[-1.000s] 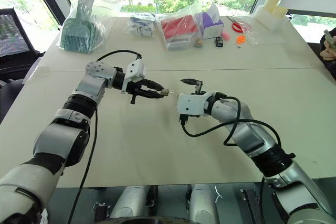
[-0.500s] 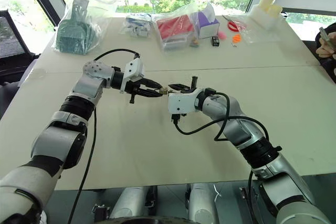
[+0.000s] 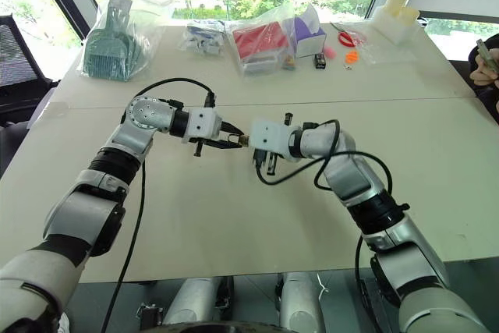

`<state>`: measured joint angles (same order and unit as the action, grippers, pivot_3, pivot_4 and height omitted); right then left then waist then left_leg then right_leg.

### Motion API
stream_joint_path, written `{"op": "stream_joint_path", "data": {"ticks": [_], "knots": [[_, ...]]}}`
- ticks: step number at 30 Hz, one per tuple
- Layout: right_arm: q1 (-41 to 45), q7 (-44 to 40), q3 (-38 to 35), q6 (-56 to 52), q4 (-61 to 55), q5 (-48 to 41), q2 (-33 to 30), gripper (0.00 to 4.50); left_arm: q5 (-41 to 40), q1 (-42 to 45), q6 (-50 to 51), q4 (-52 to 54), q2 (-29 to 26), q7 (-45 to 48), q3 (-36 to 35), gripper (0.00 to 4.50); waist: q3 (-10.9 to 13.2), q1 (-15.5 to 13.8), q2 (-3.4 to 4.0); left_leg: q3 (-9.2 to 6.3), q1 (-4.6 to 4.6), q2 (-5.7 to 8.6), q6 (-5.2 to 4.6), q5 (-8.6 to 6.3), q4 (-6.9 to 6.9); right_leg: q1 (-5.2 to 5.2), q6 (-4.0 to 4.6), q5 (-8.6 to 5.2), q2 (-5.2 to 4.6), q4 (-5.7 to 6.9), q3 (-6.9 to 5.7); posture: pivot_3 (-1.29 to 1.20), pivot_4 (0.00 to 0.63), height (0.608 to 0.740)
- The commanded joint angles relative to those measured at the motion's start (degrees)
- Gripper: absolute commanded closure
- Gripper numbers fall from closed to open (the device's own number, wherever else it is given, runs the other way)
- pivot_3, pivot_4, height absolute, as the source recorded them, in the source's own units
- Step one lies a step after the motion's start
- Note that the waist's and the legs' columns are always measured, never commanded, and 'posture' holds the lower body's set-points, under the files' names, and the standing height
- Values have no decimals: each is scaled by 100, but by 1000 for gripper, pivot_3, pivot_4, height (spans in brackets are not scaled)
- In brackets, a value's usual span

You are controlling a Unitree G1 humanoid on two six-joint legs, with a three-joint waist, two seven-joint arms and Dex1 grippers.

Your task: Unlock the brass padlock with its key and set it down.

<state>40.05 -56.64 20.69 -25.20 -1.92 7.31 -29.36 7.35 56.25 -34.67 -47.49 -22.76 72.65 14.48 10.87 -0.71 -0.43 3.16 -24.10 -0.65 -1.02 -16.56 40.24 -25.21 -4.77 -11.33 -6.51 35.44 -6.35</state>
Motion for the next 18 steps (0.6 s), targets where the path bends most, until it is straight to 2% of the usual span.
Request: {"op": "stream_joint_path", "data": {"ticks": [1,5,10,13,18], "knots": [[296,-417,226,-59,-171,-334,240,4486,114,271,-699,-43,29,-566,-13,3755,0,0,0,1,0,0,0,0,0,0,0,0,0,0,0,0,150,740],[331,314,324,1625,104,463,38,4486,-471,261,149,-41,81,-135,-260,3755,0,12,1,9,-1,2,0,0,-2,-3,-1,0,0,0,-1,0,150,740],[61,1496,409,3580,487,1519,-441,4486,-1149,256,1832,284,-34,827,-448,3755,0,12,0,22,-1,4,2,1,-2,-3,-3,-2,0,1,0,0,150,740],[-119,1983,286,4314,584,1801,-615,3696,-1285,238,2422,510,-165,1195,-434,3755,0,17,0,25,-1,4,27,16,-2,-3,-4,-2,0,1,1,0,150,740],[-93,2587,167,5061,672,2135,-658,1108,-1445,308,2946,680,-197,1335,-522,3755,0,42,0,24,0,3,31,18,-2,-3,-4,-2,1,3,1,0,150,740]]}}
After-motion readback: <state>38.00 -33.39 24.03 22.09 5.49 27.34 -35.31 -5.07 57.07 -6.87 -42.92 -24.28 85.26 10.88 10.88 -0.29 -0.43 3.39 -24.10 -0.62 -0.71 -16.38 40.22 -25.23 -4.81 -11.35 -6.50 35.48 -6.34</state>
